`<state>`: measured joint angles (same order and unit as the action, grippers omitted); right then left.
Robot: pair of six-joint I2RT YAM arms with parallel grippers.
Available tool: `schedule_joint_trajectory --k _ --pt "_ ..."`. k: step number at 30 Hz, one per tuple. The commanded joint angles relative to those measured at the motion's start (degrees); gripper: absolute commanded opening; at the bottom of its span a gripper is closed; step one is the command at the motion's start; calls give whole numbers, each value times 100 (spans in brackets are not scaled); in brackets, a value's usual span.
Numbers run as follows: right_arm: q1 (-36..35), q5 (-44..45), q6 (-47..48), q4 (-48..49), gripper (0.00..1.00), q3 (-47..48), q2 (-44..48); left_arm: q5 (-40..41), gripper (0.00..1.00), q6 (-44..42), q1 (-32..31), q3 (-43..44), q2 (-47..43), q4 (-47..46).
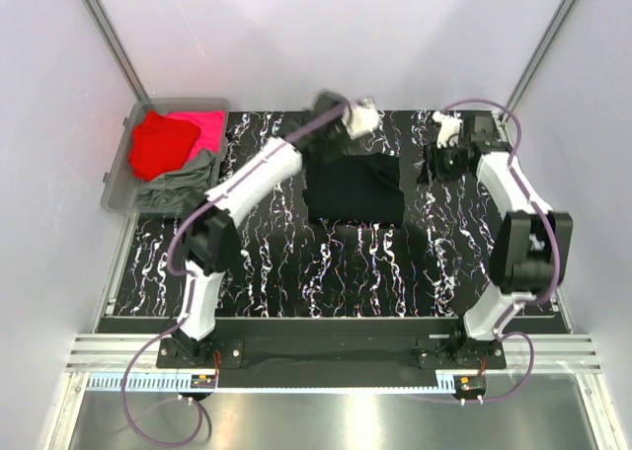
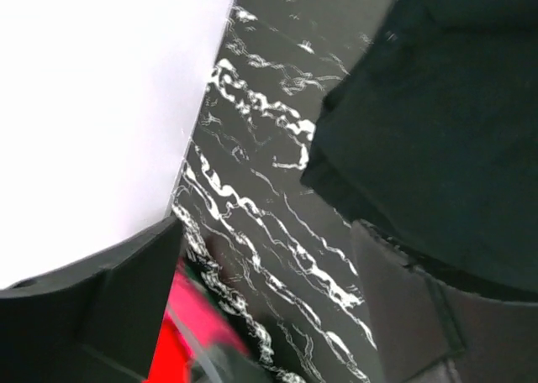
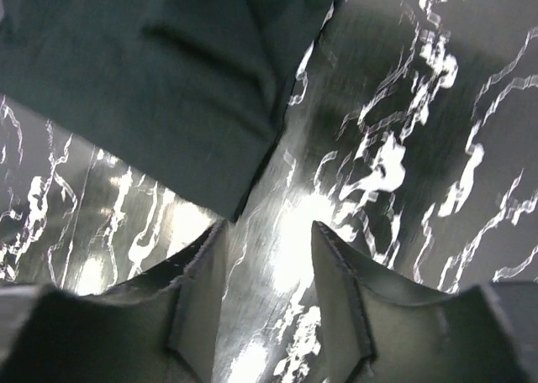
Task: Fold and stack the t-shirts
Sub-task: Fold the tshirt
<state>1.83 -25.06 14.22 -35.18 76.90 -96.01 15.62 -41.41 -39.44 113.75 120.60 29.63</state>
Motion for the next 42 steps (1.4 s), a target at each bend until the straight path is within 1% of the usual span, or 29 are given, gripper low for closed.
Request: schedule_joint_trajectory --k 1,2,3,4,5,6,7,9,10,11,13,15,16,18,22,27,33,36,42 --pt "-103 -228 178 90 49 815 -611 -1458 76 1538 700 865 -81 1526" --pt "-156 -236 265 81 47 974 -760 -1769 72 1870 936 1085 198 1798" --pt "-295 -219 318 90 45 1124 -1040 -1999 68 2082 1060 1557 375 2175" --pt "-349 -219 371 90 45 1403 -1173 -2654 64 2310 1183 1780 542 2344" --pt "-463 -254 467 99 44 1546 -1305 -3043 64 2774 1463 1982 866 2459" --pt "-507 -271 511 99 44 1677 -1559 -3482 64 3031 1605 2254 1017 2556" --pt "-560 -289 538 82 45 1940 -1683 -4087 64 3277 1719 2300 1132 2531" --pt "-709 -350 600 64 46 2196 -1973 -3953 65 3140 1721 2274 1317 2504" --pt "-771 -368 617 38 46 2406 -2053 -4022 66 3165 1729 2309 1378 2504" --pt "-824 -377 678 29 47 2504 -2115 -4240 68 3304 1825 2353 1518 2487" --pt "-1017 -316 740 20 49 2688 -2290 -4583 69 3411 1896 2353 1633 2408" --pt "-1131 -228 784 29 50 2777 -2448 -4751 70 3543 2001 2440 1835 2259" --pt "-1158 -219 767 20 50 2864 -2510 -4961 70 3587 2045 2502 1923 2214" --pt "-1184 -175 705 2 52 2944 -2624 -5077 71 3718 2160 2616 2108 2013" --pt "-1228 -192 600 -120 55 3146 -2686 -5463 72 4017 2327 2678 2345 1635" --pt "-1334 -61 784 -305 57 3147 -2730 -5587 73 4308 2345 2906 2591 1283" --pt "-1404 176 854 -481 57 3164 -2809 -5798 72 4580 2265 3082 2952 940" --pt "-1430 229 925 -542 57 3033 -2792 -5930 68 4677 2248 3258 3189 729" --pt "-1474 344 1022 -551 57 2944 -2827 -5895 64 4888 2257 3460 3488 263"
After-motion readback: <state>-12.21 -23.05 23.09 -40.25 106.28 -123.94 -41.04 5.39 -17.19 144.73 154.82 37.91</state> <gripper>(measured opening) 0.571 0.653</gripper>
